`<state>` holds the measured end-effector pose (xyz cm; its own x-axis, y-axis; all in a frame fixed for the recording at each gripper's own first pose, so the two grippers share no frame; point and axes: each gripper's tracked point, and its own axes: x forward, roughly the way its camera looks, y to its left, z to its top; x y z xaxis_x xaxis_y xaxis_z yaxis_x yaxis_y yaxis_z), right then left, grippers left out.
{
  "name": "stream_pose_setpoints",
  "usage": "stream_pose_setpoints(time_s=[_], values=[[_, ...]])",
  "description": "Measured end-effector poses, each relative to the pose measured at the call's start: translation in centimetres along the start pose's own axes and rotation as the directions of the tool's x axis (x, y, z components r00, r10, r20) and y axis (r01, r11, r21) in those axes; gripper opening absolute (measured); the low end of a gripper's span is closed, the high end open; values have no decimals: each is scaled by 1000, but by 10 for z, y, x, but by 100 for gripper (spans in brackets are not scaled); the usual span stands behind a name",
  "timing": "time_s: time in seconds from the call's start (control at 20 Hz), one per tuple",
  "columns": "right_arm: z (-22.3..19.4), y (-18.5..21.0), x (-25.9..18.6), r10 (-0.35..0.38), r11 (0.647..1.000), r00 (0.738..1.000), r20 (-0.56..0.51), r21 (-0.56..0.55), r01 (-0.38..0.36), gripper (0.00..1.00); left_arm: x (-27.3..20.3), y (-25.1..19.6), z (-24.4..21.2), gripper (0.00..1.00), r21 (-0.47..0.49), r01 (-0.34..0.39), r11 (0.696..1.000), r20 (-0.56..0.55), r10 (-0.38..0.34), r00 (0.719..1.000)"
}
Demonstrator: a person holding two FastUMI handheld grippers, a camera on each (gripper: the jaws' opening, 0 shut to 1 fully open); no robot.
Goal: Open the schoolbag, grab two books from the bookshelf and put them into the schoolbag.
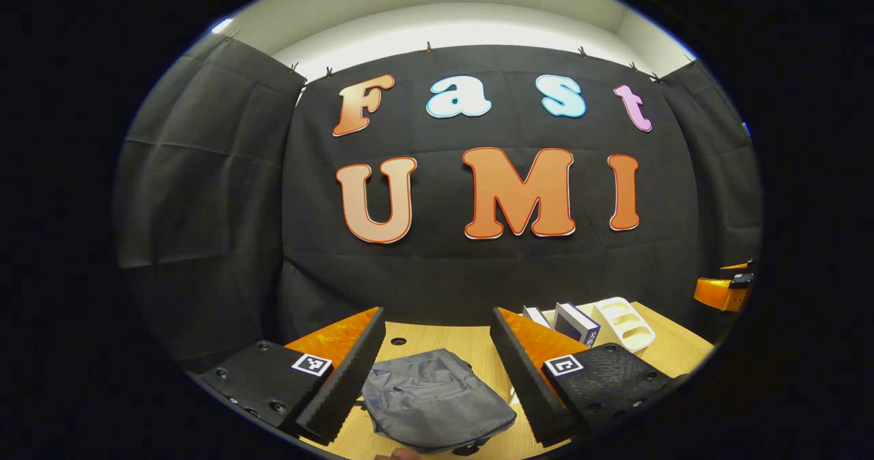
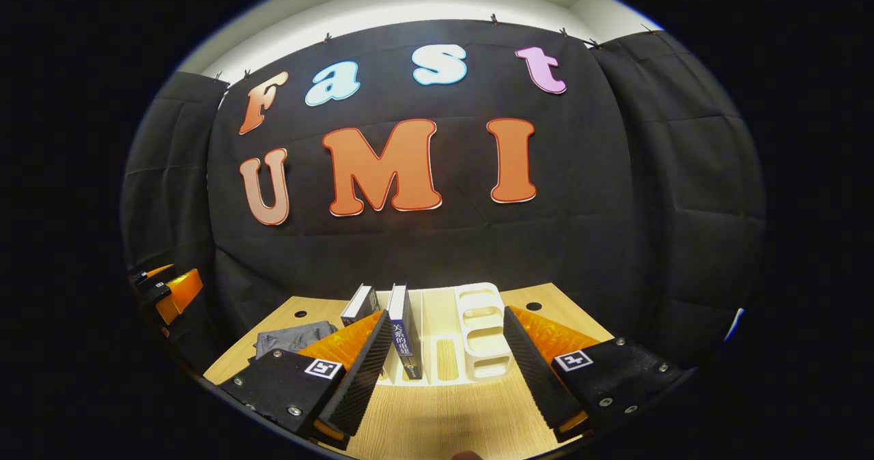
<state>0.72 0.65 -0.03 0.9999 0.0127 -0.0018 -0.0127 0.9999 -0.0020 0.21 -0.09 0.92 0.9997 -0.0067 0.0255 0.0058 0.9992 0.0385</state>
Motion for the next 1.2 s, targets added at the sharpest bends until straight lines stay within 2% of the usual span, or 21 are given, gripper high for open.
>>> stream_pose_setpoints(time_s=[0.6, 0.85, 0.9, 0.95, 1.2], values=[[-4, 0, 6, -8, 1000, 1000, -11, 7, 8, 97, 4, 18, -2, 98, 30, -36, 999, 0, 36, 999], [-13, -2, 7, -18, 1000, 999, -34, 2, 18, 97, 8, 22, -9, 97, 145, -50, 988, -7, 52, 999], [-15, -4, 8, -21, 1000, 999, -40, 4, 21, 97, 10, 23, -12, 100, 174, -52, 983, -11, 55, 998], [-18, -6, 8, -24, 1000, 999, -47, 6, 25, 97, 11, 21, -15, 97, 202, -47, 978, -14, 51, 999], [-32, -17, 9, -49, 999, 995, -81, 14, 50, 97, 18, 1, -64, 97, 348, 33, 937, -111, 6, 994]])
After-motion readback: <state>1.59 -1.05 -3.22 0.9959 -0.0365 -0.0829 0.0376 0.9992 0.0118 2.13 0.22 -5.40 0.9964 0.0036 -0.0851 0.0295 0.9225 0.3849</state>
